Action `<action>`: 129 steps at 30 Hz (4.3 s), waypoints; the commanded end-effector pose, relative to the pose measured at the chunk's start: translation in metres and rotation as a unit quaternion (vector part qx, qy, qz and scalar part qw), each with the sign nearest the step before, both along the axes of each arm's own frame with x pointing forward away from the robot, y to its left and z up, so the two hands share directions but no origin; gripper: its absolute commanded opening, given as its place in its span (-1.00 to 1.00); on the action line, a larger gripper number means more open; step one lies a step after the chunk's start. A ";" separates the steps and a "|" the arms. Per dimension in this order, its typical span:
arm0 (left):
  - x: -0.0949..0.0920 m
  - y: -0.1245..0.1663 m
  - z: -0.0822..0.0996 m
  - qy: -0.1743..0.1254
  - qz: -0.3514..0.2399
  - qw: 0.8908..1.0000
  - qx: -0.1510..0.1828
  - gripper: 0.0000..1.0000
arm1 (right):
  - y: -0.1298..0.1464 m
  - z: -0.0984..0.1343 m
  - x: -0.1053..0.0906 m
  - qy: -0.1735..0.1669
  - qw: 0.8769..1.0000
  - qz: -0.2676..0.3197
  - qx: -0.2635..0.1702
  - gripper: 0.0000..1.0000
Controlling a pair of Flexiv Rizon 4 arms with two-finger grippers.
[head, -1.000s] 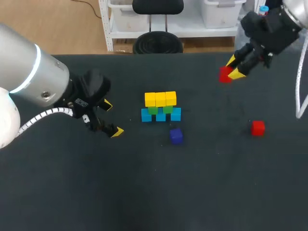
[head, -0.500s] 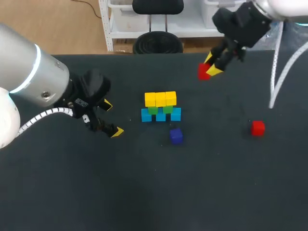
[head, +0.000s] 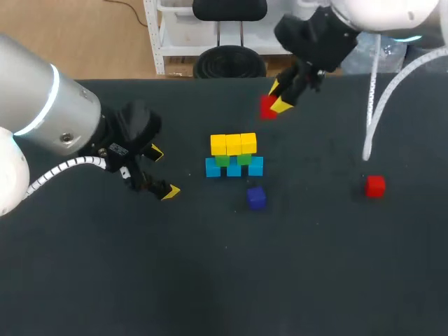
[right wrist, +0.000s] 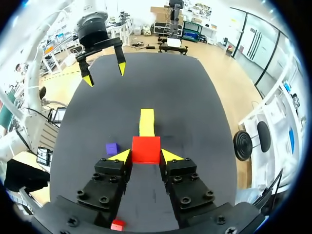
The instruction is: Place the blue cubes, place green cubes on the blue cubes, place the yellow cubes on the green cubes, then place the red cubes on the yellow cubes, and place purple cube on the red cubes.
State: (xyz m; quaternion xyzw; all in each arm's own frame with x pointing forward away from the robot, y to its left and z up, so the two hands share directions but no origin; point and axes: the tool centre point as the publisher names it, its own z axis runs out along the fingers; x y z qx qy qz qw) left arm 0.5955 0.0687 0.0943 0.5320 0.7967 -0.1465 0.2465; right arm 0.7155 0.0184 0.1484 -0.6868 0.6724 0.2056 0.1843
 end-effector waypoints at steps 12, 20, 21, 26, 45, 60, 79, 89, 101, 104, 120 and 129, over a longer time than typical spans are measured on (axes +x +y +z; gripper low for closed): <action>0.000 0.000 0.000 -0.001 0.001 1.000 0.001 1.00 | 0.037 -0.014 -0.008 0.002 1.000 0.005 -0.001 -1.00; 0.000 0.000 0.000 -0.001 0.001 1.000 0.001 1.00 | 0.053 -0.020 -0.015 0.009 1.000 0.018 0.002 -1.00; 0.000 0.000 0.000 -0.001 0.001 1.000 0.001 1.00 | 0.054 -0.021 -0.015 0.010 1.000 0.019 0.002 -1.00; 0.000 0.000 0.000 -0.001 0.001 1.000 0.001 1.00 | 0.060 -0.025 -0.016 0.015 1.000 0.024 0.001 -1.00; 0.000 0.000 0.000 -0.001 0.001 1.000 0.001 1.00 | 0.072 -0.037 -0.019 0.046 0.999 0.013 0.005 -1.00; 0.000 0.000 0.000 -0.001 0.001 1.000 0.001 1.00 | 0.072 -0.047 -0.015 0.046 0.999 0.014 -0.012 -1.00; 0.000 0.000 0.000 -0.001 0.001 1.000 0.001 1.00 | 0.077 -0.054 -0.006 0.047 0.999 0.011 -0.021 -1.00; 0.000 0.000 0.000 -0.001 0.001 1.000 0.001 1.00 | 0.079 -0.055 -0.002 0.047 0.999 0.010 -0.022 -1.00; 0.000 0.000 0.000 -0.001 0.001 1.000 0.001 1.00 | 0.078 -0.057 0.001 0.049 0.999 0.006 -0.023 -1.00; 0.000 0.000 0.000 -0.001 0.001 1.000 0.001 1.00 | 0.078 -0.057 0.001 0.049 0.999 0.006 -0.024 -1.00; 0.000 0.000 0.000 -0.001 0.001 1.000 0.001 1.00 | 0.078 -0.056 -0.001 0.049 0.998 0.009 -0.024 -1.00; 0.000 0.000 0.000 -0.001 0.001 1.000 0.001 1.00 | 0.078 -0.057 -0.001 0.049 0.998 0.008 -0.026 -0.88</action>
